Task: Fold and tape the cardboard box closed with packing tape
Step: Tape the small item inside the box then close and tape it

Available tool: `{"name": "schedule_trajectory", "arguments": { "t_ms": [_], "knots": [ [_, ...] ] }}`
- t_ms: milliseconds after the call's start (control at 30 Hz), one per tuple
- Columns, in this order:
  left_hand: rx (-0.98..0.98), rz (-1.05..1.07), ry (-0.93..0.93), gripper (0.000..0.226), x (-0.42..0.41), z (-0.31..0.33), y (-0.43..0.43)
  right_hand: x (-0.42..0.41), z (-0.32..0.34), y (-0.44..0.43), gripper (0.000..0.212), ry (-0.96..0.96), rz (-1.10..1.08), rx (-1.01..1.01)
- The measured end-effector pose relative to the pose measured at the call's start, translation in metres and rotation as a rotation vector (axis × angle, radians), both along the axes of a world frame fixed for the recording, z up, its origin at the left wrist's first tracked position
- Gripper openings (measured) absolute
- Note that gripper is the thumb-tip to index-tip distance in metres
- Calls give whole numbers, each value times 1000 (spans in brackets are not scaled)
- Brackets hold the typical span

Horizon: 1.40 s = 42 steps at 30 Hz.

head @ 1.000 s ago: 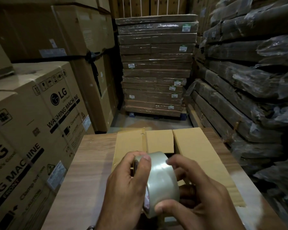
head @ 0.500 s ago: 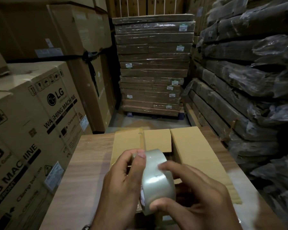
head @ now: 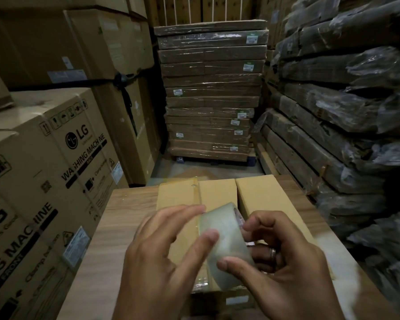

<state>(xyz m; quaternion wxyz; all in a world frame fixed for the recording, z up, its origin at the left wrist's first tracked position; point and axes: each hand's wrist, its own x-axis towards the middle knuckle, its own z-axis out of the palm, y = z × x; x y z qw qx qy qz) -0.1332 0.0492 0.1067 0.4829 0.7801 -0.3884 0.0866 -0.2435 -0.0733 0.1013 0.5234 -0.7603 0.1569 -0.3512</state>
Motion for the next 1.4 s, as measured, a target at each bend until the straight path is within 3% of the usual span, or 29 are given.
{"name": "schedule_trajectory", "arguments": {
  "t_ms": [67, 133, 267, 567, 667, 733, 833, 900, 1100, 1300, 1400],
  "knots": [
    [69, -34, -257, 35, -1, -1, 1, -2, 0, 0, 51, -4, 12, 7],
    [45, -46, -363, 29, -1, -5, 0, -3, 1, 0, 54, -2, 36, 20],
    [-12, -20, -381, 17, -2, -5, -2, -5, -1, 0, 54, 7, 51, -20],
    [84, 1, -465, 12, -11, -9, -14, -8, -8, -3, 51, -27, 36, 30],
    [86, 38, -441, 10, -12, -14, -18, -12, -14, -2, 64, 65, 54, 64],
    [67, 62, -409, 13, -12, -15, -20, -17, -19, 0, 68, 140, -8, -51],
    [49, 78, -427, 17, -14, -16, -23, -22, -24, 1, 39, 211, -104, -338],
    [12, 78, -436, 20, -16, -17, -25, -24, -24, 1, 29, 209, -142, -343],
    [-115, 93, -420, 21, -18, -28, -29, -20, -17, 0, 29, 254, -130, -271],
    [26, -20, -208, 9, -7, -26, -27, -15, -21, -21, 45, 253, -54, -355],
    [63, -82, -150, 27, -1, -16, -25, -13, -20, -27, 42, 245, -11, -397]
  ]
}}
